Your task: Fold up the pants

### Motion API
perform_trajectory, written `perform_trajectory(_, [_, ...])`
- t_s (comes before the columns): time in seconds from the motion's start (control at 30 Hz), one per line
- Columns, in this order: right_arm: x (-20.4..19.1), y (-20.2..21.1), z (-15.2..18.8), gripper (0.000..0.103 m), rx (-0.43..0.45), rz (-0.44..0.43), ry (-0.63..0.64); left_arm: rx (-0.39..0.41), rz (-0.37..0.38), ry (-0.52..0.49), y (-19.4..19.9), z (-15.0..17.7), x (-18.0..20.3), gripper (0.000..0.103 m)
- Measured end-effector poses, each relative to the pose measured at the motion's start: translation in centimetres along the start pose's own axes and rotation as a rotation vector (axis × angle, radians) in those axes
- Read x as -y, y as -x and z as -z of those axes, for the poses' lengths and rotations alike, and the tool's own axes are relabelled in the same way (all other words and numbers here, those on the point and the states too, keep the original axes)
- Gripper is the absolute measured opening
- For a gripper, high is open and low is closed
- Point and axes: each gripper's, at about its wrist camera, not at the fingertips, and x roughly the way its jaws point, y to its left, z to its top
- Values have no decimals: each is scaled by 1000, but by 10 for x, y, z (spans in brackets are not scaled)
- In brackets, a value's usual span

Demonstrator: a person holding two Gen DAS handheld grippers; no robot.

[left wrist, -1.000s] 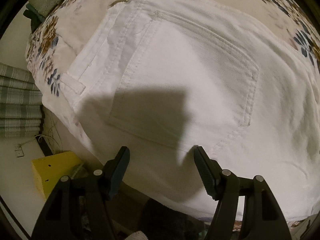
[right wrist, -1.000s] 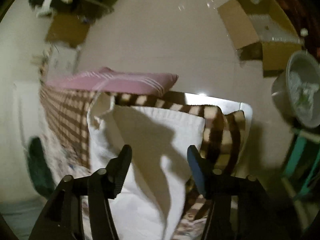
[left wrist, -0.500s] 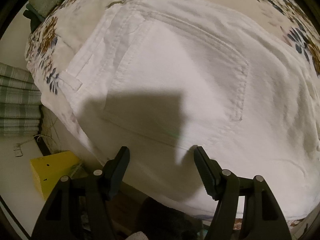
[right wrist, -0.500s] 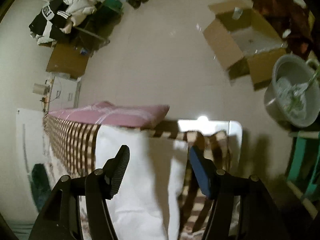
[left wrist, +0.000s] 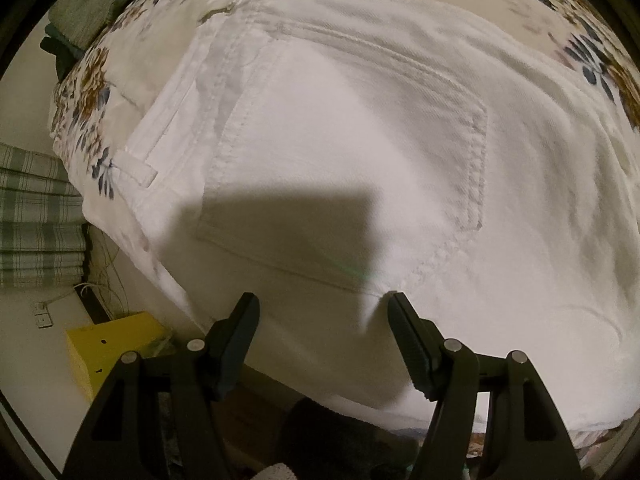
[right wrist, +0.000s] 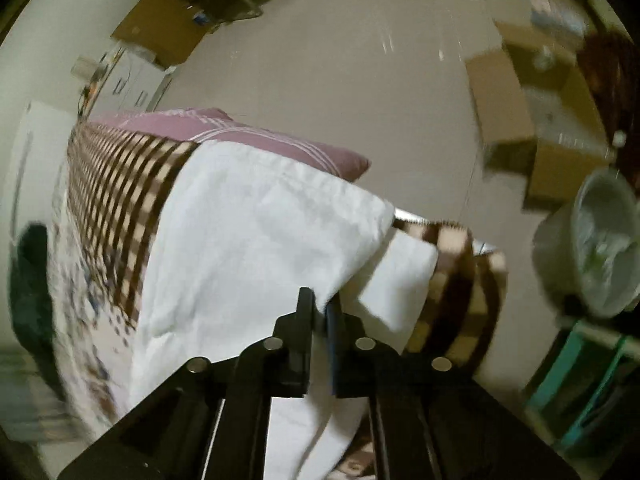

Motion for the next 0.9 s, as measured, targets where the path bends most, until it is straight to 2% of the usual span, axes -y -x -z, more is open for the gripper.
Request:
perform_trajectory(0.17, [-5,22,0,6,12,56,24,-1,3,-2,2,-1,-2,65])
perform_trajectory(0.4, [17,11,-2,6,-52,128,4,-5,-7,-12,1,-3,-5,65])
perform_trajectory(0.47, [25,5,-6,8,-101,99,-24,-10,5,-23,6,-2,-3,65])
perform_trajectory(0.5, [28,7,-8,12,-108,65,-42,-5,10,-34,11,0,0,65])
perform_trajectory(0.57, [32,14,-13,28,-117,8,-67,20,18,-83,25,5,16,65])
perform_trajectory(0.6, [35,21,-13,40,-111,-16,-74,29,31,-102,31,6,25,65])
perform_trajectory(0.67, [40,29,-12,52,-101,-63,-83,54,68,-152,45,10,51,65])
perform_trajectory(0.73, [42,28,-7,54,-123,-104,-78,71,123,-201,57,14,83,65])
perform_trajectory(0.83, [49,14,-1,54,-160,-83,-84,78,204,-278,69,19,143,65])
perform_trajectory(0.9, [58,0,4,54,-186,-106,-125,87,261,-339,75,24,184,65])
